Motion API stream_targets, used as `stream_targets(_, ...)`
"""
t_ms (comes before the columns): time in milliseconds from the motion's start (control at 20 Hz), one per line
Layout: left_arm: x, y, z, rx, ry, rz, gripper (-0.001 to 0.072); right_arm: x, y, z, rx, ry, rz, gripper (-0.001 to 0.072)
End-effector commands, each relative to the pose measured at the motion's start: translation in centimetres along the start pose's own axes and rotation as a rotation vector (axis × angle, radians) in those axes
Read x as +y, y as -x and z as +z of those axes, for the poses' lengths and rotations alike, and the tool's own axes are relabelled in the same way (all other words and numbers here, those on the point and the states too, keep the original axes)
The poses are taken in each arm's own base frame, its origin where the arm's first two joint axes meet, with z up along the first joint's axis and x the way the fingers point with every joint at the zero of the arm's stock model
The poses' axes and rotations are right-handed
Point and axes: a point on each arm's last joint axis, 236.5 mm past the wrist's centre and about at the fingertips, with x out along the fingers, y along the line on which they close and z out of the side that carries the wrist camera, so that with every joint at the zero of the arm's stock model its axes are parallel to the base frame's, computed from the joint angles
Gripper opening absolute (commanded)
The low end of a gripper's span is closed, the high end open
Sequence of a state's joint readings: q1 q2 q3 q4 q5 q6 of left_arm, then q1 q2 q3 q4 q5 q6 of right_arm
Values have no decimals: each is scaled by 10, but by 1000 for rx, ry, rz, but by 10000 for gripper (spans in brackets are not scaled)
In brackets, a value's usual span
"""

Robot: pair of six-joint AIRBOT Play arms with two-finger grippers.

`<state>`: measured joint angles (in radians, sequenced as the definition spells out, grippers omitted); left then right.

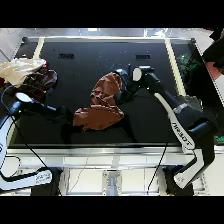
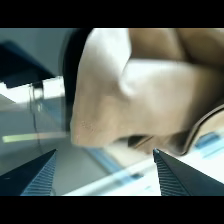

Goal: Fold the shirts.

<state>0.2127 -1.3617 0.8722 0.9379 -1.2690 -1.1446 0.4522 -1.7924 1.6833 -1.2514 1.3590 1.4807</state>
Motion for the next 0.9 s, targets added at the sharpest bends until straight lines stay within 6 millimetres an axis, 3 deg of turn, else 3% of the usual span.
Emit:
stream_targets(0,1,-27,-18,83,-28,18,700,2,-33,-11,83,4,6,455)
stream_targets(250,-23,-58,14,-27,-103,42,696,3,-35,-11,81,6,5,448)
stream_targets(300,-26,-62,17,-41,-119,52,643,3,-35,-11,82,6,5,338)
stream_targets(350,-29,-65,20,-52,-134,59,450,3,-35,-11,81,6,5,132)
stream_targets(400,-30,-67,22,-64,-142,65,252,3,-35,-11,81,6,5,12)
stream_targets(450,-30,-67,25,-75,-144,69,17,3,-34,-10,81,6,5,13)
stream_targets(550,-31,-63,29,-90,-131,61,13,2,-32,-13,91,9,1,12)
stream_targets(650,-31,-44,37,-139,-128,59,13,-5,-15,-19,101,31,-51,12)
stream_targets(750,-33,-6,50,-244,-127,63,12,-12,22,-21,70,68,-126,12)
stream_targets(850,-38,49,64,-401,-126,70,12,-9,76,-17,-11,103,-186,11)
